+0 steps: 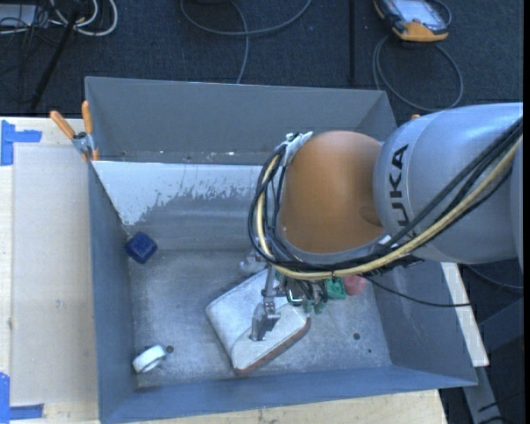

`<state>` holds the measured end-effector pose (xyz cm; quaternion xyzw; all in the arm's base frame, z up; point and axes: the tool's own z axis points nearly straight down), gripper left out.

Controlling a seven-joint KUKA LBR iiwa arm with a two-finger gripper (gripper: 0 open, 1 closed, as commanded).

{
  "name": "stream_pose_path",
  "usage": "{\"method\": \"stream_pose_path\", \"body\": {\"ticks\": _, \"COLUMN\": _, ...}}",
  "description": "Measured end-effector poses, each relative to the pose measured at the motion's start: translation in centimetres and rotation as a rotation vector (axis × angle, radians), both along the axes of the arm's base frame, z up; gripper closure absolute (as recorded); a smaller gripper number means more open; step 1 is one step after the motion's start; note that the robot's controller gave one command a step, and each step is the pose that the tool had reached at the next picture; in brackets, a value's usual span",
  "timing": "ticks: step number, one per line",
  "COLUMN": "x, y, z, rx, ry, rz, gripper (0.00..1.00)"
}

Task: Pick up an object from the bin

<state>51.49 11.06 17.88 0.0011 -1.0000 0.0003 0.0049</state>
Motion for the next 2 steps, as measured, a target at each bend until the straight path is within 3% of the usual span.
{"method": "stream_pose_path", "body": {"ticks": 1, "x": 2.81, "y": -3.94, "z": -9.44, "rx": 0.009, "ry": -0.022, "rz": -0.26, "gripper": 0.0}}
{"method": "stream_pose_path", "body": {"ticks": 2, "x": 2.8, "y": -3.93, "z": -9.38, "rx": 0.009, "ry": -0.022, "rz": -0.261, "gripper": 1.0}}
